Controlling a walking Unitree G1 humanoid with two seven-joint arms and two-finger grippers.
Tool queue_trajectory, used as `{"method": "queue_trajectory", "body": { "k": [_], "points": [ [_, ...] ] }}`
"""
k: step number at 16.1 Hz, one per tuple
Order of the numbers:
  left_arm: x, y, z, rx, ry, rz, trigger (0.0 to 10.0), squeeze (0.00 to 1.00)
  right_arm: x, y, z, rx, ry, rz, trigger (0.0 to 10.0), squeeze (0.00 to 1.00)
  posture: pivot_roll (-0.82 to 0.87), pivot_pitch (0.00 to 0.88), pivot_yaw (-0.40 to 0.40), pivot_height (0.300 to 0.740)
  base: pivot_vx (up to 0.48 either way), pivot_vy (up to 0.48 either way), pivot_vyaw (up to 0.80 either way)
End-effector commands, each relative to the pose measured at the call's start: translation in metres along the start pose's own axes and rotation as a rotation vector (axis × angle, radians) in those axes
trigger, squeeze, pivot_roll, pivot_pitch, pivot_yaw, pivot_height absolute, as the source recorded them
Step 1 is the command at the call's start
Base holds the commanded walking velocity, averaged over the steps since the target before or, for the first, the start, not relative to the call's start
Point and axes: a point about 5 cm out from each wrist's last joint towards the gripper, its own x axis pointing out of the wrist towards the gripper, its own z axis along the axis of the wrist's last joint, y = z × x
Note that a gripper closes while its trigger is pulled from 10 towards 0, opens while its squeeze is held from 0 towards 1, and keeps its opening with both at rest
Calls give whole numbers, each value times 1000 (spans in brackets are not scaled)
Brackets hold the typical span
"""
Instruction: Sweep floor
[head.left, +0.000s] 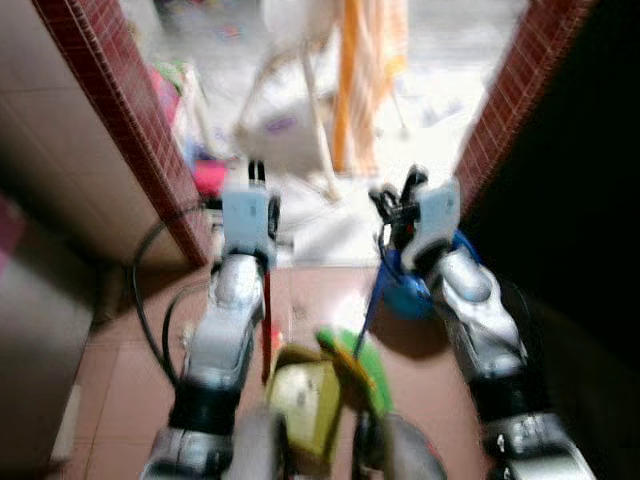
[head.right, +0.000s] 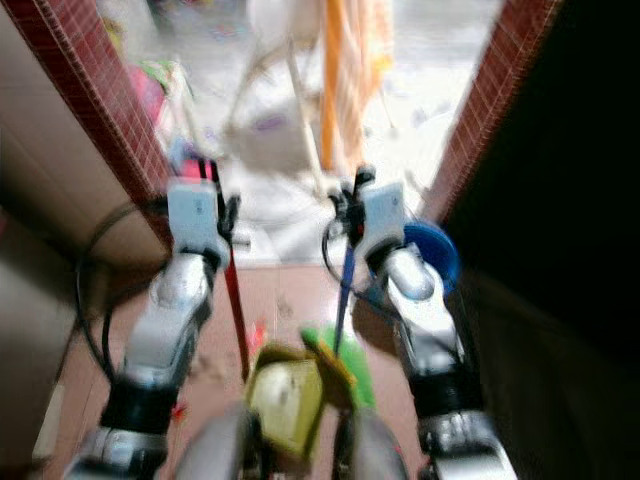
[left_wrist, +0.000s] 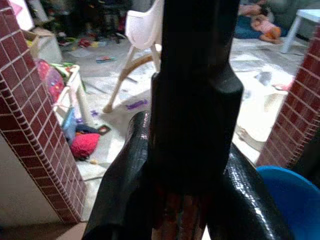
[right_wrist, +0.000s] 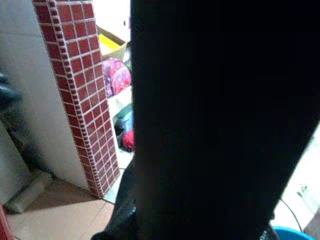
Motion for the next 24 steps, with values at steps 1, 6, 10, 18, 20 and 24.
{"method": "queue_trajectory", "body": {
  "k": [1,6,10,18,20,24],
  "points": [
    [1,-3,11,-20,-52,-5,10000,0,-2,1,-8,15,36,6,10000,0,-49,129,33,740,-307,0,0],
    [5,-2,15,-20,-76,9,10000,0,-3,0,-12,-21,36,-3,10000,0,-49,123,29,740,-114,0,0],
    [12,6,27,-9,-118,32,10000,0,-8,3,-19,-25,52,-12,10000,0,-42,128,23,740,0,0,0],
    [20,37,101,118,-381,150,10000,0,-4,-5,-12,-58,20,-64,10000,0,-39,149,39,740,0,0,0],
    [13,44,105,149,-405,179,10000,0,-4,-8,-12,-73,15,-94,10000,0,-33,148,37,740,0,0,0],
    [-5,50,67,176,-284,202,10000,0,-4,-7,-15,-76,20,-102,10000,0,-32,148,32,740,0,0,0]
  ]
}}
